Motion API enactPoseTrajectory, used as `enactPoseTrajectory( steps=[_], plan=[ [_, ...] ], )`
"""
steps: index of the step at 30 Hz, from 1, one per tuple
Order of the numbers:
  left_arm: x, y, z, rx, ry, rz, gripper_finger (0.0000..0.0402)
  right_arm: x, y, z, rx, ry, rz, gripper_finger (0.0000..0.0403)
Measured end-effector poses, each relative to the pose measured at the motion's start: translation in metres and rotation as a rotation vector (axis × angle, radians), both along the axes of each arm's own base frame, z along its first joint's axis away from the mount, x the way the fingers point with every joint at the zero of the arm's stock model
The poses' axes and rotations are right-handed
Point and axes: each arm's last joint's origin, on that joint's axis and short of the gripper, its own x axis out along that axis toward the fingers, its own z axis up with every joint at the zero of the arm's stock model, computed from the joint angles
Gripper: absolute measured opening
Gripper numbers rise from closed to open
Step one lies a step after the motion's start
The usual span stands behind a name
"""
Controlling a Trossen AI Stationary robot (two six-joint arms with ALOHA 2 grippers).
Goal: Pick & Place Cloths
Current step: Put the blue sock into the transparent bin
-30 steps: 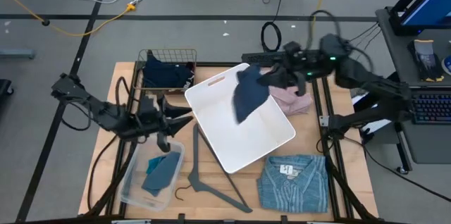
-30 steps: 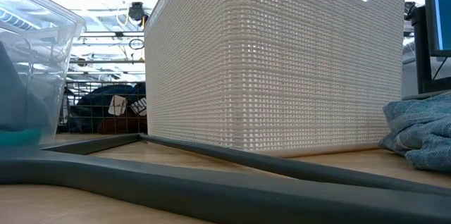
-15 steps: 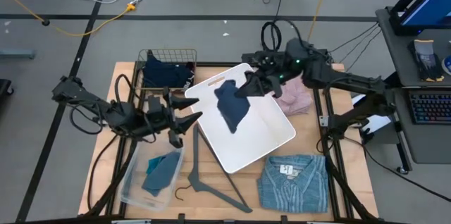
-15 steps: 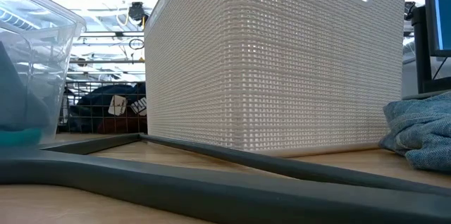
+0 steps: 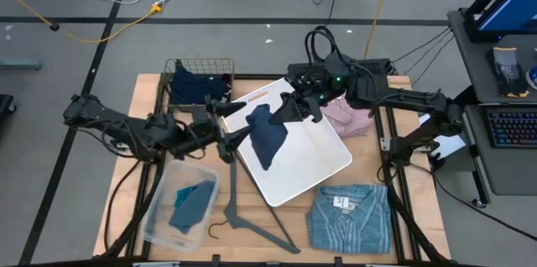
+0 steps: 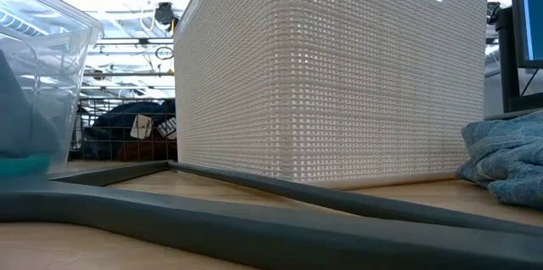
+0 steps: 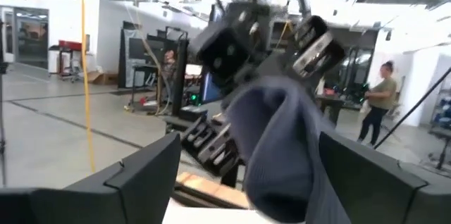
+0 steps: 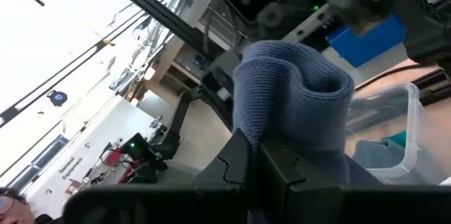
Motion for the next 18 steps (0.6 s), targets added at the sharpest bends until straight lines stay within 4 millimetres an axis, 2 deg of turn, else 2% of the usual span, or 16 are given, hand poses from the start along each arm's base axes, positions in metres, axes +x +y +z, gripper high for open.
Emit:
enactPoseTrajectory(
  steps=[6, 18],
  plan=[
    [0.01, 0.009, -0.005, 0.005, 0.006, 0.031, 0.0347, 0.005, -0.001, -0.005, 0.002, 0.017, -0.001, 0.0001],
    [0.016, 0.01, -0.005, -0.04, -0.062, -0.274, 0.0347, 0.004, -0.002, -0.004, -0.02, -0.001, -0.006, 0.0001]
  ],
)
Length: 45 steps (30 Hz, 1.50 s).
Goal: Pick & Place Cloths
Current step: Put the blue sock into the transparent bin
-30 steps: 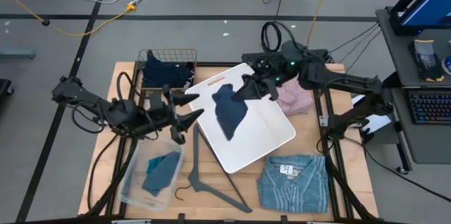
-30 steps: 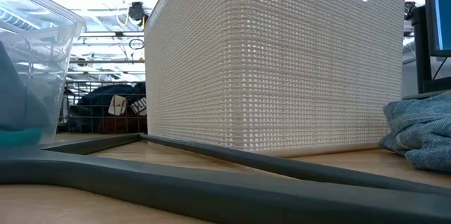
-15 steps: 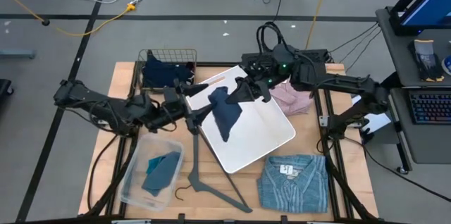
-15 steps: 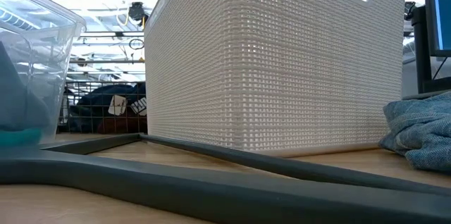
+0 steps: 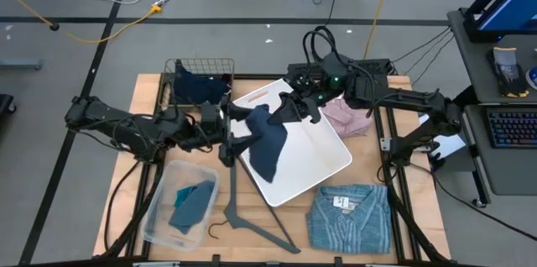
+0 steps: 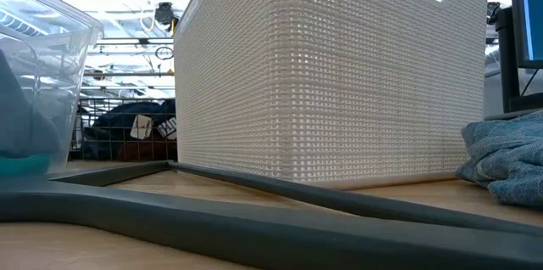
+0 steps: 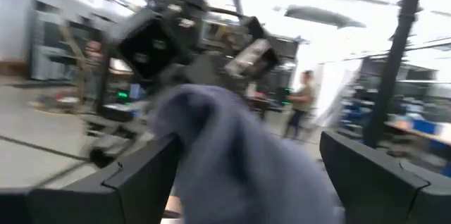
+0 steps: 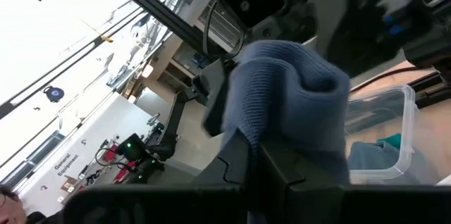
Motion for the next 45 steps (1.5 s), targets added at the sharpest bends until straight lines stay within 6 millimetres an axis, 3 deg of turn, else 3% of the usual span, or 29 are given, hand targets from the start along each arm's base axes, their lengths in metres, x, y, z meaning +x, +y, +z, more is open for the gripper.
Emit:
enactPoseTrajectory(
  steps=[5, 17, 22, 30, 36, 45],
  plan=[
    [0.0, -0.002, 0.0, -0.037, -0.01, -0.097, 0.0347, 0.0, 0.0, 0.0, 0.001, 0.003, -0.005, 0.0002],
    [0.004, 0.003, -0.003, -0.091, 0.002, -0.111, 0.0334, 0.001, -0.002, -0.001, -0.018, -0.008, -0.08, 0.0002],
    [0.012, 0.005, -0.01, -0.125, 0.025, -0.102, 0.0252, 0.002, -0.003, -0.001, -0.035, -0.016, -0.11, 0.0002],
    [0.014, 0.016, -0.012, -0.171, 0.046, -0.188, 0.0024, 0.001, -0.002, -0.001, -0.056, -0.03, -0.104, 0.0008],
    [0.002, 0.013, -0.005, -0.238, 0.065, -0.284, 0.0014, -0.003, -0.001, 0.0, -0.068, -0.03, 0.003, 0.0048],
    [-0.038, -0.002, 0.008, -0.406, 0.133, -0.252, 0.001, -0.007, 0.001, -0.001, -0.076, -0.001, 0.12, 0.0113]
  ],
)
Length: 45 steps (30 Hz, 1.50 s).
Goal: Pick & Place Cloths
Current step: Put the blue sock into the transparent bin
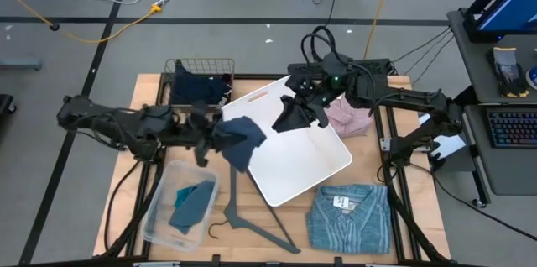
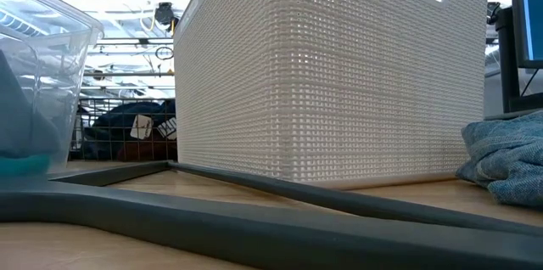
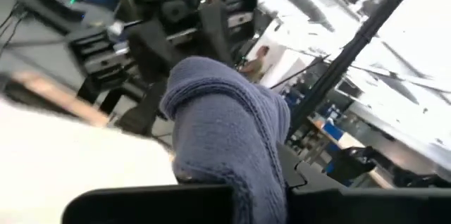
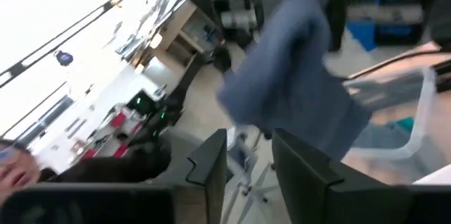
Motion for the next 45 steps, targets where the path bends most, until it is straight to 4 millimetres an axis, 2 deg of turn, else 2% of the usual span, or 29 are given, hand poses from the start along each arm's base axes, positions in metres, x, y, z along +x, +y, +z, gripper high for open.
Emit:
enactPoseTrajectory(
  steps=[9, 15, 22, 28, 36, 45],
  plan=[
    [-0.036, -0.019, -0.004, -0.291, 0.155, 0.034, 0.001, -0.003, -0.004, -0.001, -0.035, -0.008, 0.11, 0.0126],
    [-0.046, -0.033, -0.016, -0.488, 0.288, 0.019, 0.001, -0.01, -0.009, 0.002, -0.142, -0.113, 0.128, 0.0119],
    [-0.056, -0.048, -0.034, -0.685, 0.478, 0.013, 0.001, -0.032, -0.017, 0.016, -0.294, -0.263, 0.065, 0.0116],
    [-0.069, -0.056, -0.05, -0.815, 0.649, 0.063, 0.001, -0.057, -0.022, 0.023, -0.453, -0.301, -0.078, 0.0116],
    [-0.083, -0.061, -0.062, -0.902, 0.832, 0.095, 0.001, -0.101, -0.02, 0.019, -0.746, -0.093, -0.419, 0.0116],
    [-0.094, -0.06, -0.076, -0.996, 1.103, 0.15, 0.001, -0.126, -0.013, 0.026, -0.792, -0.068, -0.494, 0.0116]
  ],
)
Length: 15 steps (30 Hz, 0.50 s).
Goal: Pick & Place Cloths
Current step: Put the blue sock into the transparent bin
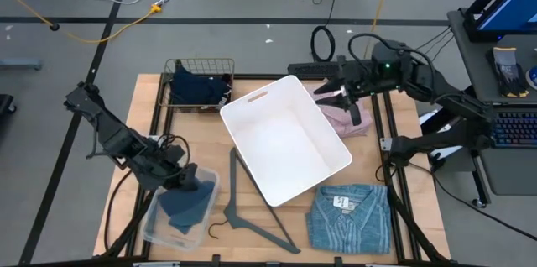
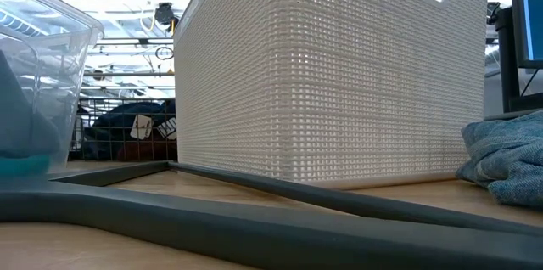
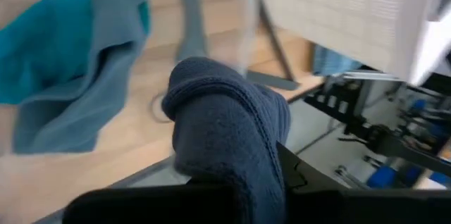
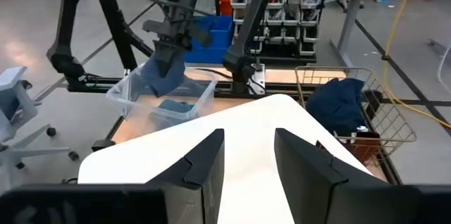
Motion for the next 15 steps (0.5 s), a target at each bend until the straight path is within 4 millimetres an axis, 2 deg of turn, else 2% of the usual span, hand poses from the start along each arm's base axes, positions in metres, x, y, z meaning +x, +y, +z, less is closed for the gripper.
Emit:
enactPoseTrajectory(
  steps=[10, 15],
  plan=[
    [0.014, -0.017, -0.024, -0.036, 0.23, 0.019, 0.001, -0.005, 0.0, 0.0, -0.024, 0.015, -0.058, 0.0116],
    [0.024, -0.026, -0.041, 0.019, 0.327, 0.039, 0.001, -0.005, 0.0, 0.0, -0.024, 0.015, -0.058, 0.0116]
  ],
)
